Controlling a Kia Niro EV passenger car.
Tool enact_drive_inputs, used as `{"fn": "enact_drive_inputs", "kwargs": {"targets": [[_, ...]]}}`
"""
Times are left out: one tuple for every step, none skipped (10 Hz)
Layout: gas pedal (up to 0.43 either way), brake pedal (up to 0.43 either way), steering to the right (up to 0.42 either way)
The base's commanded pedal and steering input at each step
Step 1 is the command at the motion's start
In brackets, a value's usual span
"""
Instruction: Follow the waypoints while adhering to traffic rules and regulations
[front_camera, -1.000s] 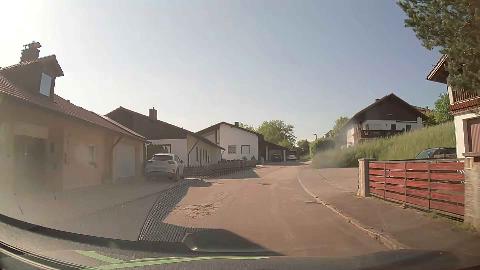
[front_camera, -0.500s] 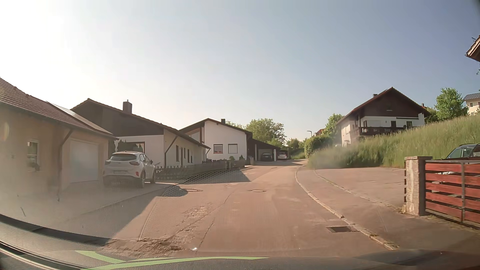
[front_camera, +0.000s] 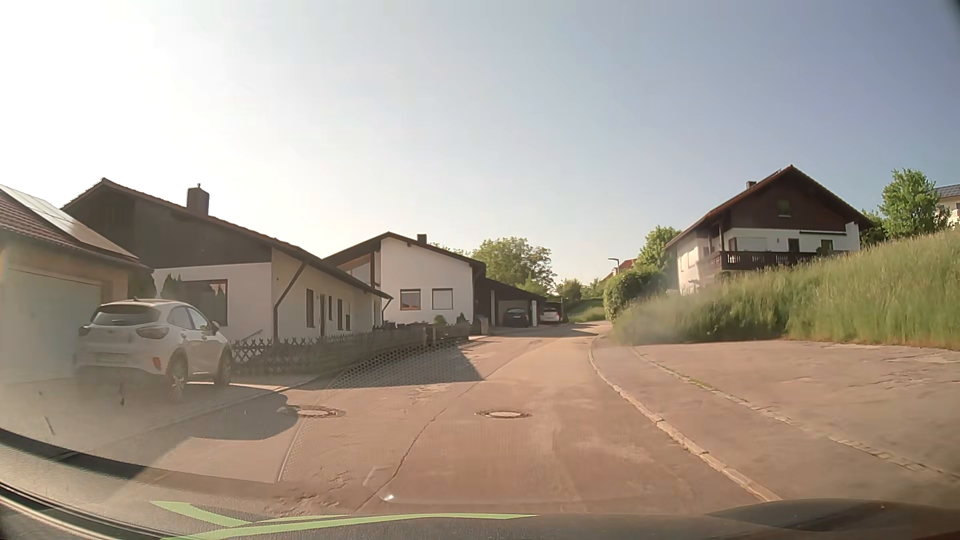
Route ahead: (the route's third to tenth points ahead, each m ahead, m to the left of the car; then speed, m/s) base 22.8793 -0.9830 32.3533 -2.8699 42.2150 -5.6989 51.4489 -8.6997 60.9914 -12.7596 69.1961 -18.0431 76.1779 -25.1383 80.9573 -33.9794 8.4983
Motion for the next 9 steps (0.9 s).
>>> {"fn": "enact_drive_inputs", "kwargs": {"targets": [[0.079, 0.000, 0.031], [0.079, 0.000, 0.029], [0.087, 0.000, 0.029], [0.098, 0.000, 0.027], [0.098, 0.000, 0.025], [0.098, 0.000, 0.025], [0.098, 0.000, 0.025], [0.098, 0.000, 0.025], [0.098, 0.000, 0.025]]}}
